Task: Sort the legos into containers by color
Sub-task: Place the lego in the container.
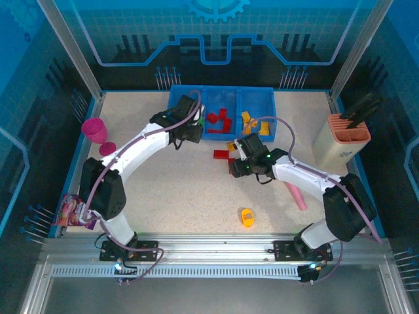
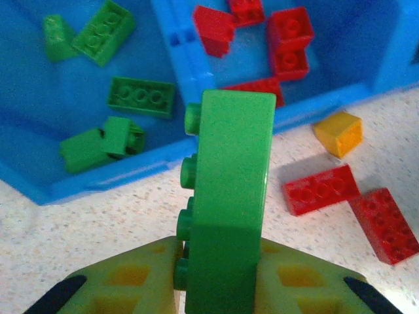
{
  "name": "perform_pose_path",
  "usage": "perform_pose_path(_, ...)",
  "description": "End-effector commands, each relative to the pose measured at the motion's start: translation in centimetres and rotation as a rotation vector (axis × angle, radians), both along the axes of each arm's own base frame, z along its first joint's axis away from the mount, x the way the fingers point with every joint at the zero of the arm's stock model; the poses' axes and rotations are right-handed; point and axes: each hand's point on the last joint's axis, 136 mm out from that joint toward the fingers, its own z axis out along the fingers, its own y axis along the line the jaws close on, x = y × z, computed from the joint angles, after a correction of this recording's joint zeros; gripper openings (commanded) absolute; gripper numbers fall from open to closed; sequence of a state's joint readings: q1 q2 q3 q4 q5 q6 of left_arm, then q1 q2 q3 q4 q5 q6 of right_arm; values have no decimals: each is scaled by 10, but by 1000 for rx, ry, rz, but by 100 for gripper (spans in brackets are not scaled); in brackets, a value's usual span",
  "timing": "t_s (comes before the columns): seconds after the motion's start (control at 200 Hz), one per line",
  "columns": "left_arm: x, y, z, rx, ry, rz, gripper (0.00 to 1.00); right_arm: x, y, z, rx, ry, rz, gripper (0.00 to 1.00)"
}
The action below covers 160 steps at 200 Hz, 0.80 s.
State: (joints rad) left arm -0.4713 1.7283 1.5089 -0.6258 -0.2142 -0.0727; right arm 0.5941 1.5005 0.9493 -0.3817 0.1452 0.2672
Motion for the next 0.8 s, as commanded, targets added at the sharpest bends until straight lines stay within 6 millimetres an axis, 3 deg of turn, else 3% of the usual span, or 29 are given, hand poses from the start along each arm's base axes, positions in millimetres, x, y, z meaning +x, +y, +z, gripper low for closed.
perform_pose_path(0.0, 24, 26, 24, -17, -88, 90, 29, 17, 10, 5, 38, -25, -17, 61)
perform_pose_path(0.17, 54, 55, 13, -34, -99, 168, 31, 27, 14, -11, 5, -1, -16, 61)
perform_pose_path(0.31, 73, 65, -6, -8, -71, 193, 32, 36, 17, -18, -30, 9, -9, 61)
perform_pose_path(0.595, 100, 62, -47, 9, -10, 189, 36, 48, 20, -33, -79, 45, -23, 62)
perform_pose_path(0.796, 101, 54, -50, -40, 8, 185, 38, 50, 18, -44, -107, 71, -37, 62)
